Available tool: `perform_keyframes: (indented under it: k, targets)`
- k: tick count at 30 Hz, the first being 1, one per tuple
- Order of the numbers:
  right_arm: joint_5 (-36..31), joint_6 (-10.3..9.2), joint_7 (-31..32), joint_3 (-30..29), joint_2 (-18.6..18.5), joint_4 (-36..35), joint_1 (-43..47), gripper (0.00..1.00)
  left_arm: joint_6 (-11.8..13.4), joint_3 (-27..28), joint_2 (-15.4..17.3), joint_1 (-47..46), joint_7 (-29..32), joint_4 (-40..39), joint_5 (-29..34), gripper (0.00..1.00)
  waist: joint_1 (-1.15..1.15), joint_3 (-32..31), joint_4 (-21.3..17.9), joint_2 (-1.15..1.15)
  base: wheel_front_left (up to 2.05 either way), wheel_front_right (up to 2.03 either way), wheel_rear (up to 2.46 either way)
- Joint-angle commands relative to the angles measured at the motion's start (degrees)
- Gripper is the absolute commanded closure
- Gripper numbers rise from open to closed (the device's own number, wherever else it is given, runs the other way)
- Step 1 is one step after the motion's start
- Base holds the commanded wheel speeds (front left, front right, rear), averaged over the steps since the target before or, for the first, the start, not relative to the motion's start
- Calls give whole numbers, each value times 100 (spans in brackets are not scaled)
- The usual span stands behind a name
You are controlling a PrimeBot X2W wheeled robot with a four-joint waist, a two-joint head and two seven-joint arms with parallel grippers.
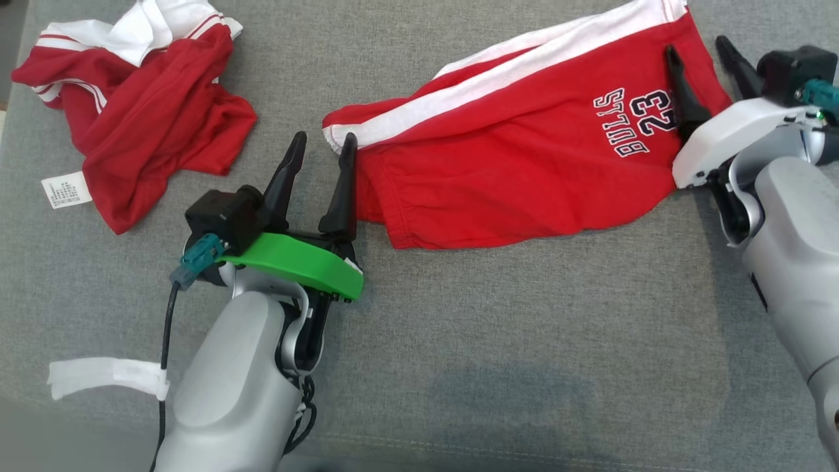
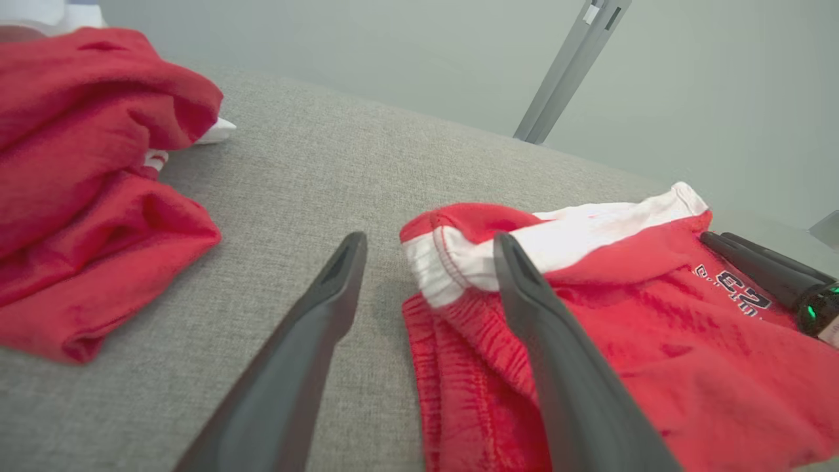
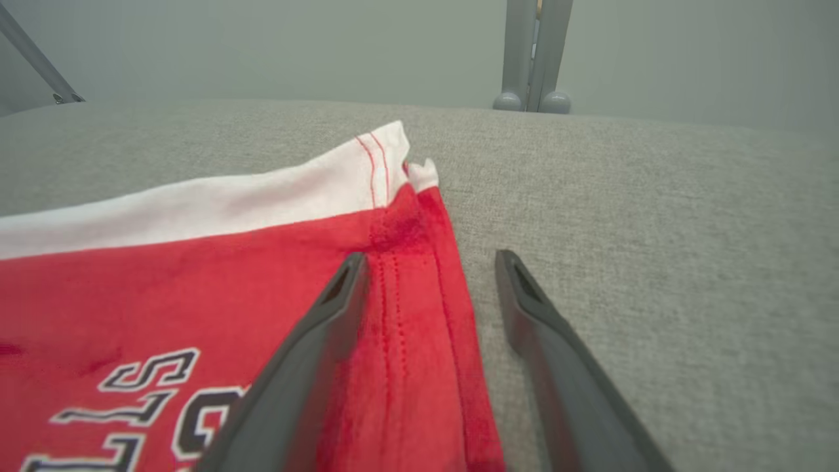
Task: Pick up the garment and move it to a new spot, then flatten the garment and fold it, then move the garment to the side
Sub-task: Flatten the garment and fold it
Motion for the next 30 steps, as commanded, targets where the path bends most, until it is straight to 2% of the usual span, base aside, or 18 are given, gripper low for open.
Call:
perform_keyframes:
  k: [1,7,8,9,10,15,21,27,30]
  targets:
    - [87,-9,-9,72,45,40,265,0,37,19,28,98,-3,-58,70,0,0,-27,-16,0,0,0,0]
    - [419,-3,137,463,163,253,467,0,111,-19,27,222,-3,-272,159,0,0,-50,34,0,0,0,0]
    - [434,-2,200,539,160,340,468,6,113,-32,28,230,-3,-284,170,0,0,-61,42,0,0,0,0]
    - [465,-2,232,588,150,422,469,58,119,-49,27,235,-3,-286,184,0,0,-77,48,0,0,0,0]
    - [504,-2,231,616,150,487,468,100,117,-56,27,236,-3,-282,213,0,0,-99,50,0,0,0,0]
    - [615,-9,116,620,83,644,493,100,151,28,29,350,-3,-244,262,0,0,-264,-5,0,0,0,0]
    - [797,-15,13,302,-111,780,687,100,111,142,28,658,-3,-85,400,0,0,-695,-214,0,0,0,0]
    - [655,-9,-9,-149,-335,243,947,100,41,235,30,952,-3,65,559,0,0,-1089,-421,0,0,0,0]
    - [534,-8,-13,-52,-196,-387,1093,100,-11,270,27,1125,-3,149,633,0,0,-1267,-510,0,0,0,0]
